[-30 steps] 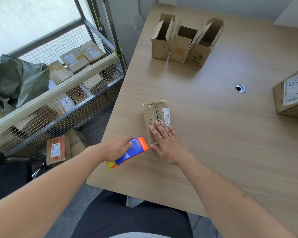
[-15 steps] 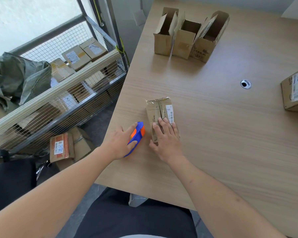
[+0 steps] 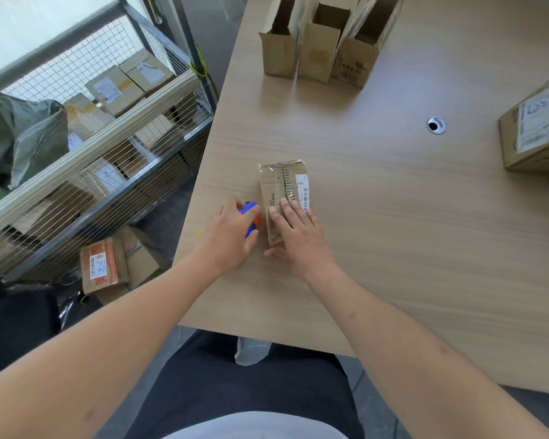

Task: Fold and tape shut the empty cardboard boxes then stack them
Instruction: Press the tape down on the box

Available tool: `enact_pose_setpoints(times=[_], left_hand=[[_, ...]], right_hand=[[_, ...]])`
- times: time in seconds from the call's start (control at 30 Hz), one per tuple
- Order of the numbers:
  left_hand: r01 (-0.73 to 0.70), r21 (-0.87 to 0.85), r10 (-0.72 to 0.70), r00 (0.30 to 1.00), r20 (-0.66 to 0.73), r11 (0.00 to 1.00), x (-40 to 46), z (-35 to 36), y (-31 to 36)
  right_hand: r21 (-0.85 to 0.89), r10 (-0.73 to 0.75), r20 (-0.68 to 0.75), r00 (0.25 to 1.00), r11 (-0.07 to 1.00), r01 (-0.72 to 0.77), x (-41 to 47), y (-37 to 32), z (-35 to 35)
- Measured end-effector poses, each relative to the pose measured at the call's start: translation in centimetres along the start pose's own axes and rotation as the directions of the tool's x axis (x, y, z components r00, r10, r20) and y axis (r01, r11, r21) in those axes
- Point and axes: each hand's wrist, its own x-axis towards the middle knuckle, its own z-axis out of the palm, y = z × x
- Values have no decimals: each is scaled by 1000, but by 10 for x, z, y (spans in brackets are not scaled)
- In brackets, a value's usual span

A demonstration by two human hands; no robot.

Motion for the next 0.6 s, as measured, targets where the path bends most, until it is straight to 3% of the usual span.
enact_pose_setpoints(times=[0.1, 0.27, 0.37, 0.5, 0.6], left_hand=[[-184, -36, 181, 980, -81, 982, 1, -2, 17], [-460, 50, 462, 873, -159, 886, -4, 0, 40], [-473, 60, 476, 864, -166, 879, -7, 19, 40], [-383, 45, 383, 893, -238, 922, -14, 35, 42], [-401, 89, 409, 870, -274, 912, -12, 43, 44]], right_hand=[[-33, 1, 59, 998, 999, 1, -7, 5, -11], [-92, -19, -11, 1000, 996, 18, -22, 20, -9], [-94, -40, -119, 992, 995, 29, -26, 25, 1], [32, -109, -230, 967, 992, 120, -33, 39, 4], [30, -161, -326, 932, 983, 180, -50, 64, -7]])
